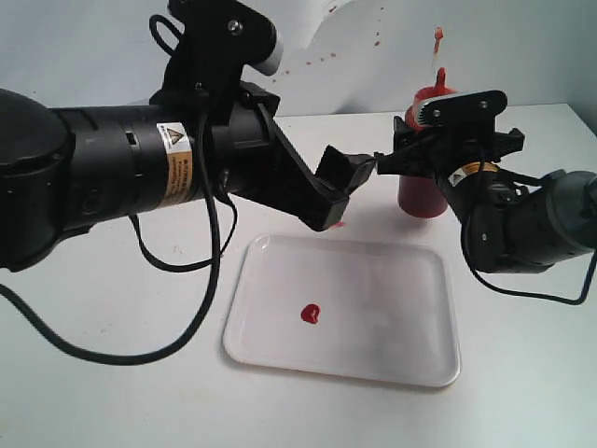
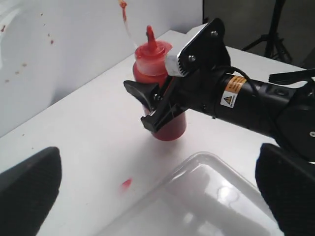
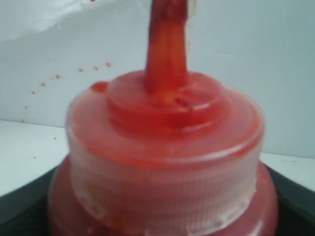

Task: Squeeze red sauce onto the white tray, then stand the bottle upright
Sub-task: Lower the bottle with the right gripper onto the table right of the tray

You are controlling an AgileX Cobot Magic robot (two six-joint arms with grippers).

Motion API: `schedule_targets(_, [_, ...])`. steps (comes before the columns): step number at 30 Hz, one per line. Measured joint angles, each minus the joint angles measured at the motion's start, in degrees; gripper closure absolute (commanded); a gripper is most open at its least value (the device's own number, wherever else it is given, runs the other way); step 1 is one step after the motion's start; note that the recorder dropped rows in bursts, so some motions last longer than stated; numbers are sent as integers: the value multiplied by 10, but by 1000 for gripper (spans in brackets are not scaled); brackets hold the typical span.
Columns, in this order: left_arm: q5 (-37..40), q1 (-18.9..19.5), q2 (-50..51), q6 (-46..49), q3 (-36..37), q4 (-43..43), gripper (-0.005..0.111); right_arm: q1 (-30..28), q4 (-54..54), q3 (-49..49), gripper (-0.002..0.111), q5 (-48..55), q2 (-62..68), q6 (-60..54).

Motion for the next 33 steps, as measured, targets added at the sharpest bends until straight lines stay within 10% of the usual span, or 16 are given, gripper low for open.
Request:
schedule_targets(14, [98, 0, 55, 0, -1, 13, 2, -14, 53, -11, 105, 17, 20, 14])
schedule_targets(18, [99, 0, 55, 0, -1, 13, 2, -14, 38, -11, 66, 37, 20, 14])
schedule_targets(21, [99, 0, 55, 1, -1, 13, 2, -14, 38, -11, 5, 45, 20, 14])
schedule_targets(33, [99, 0, 55, 1, -1, 13, 2, 22, 28, -13, 3, 11, -68, 14])
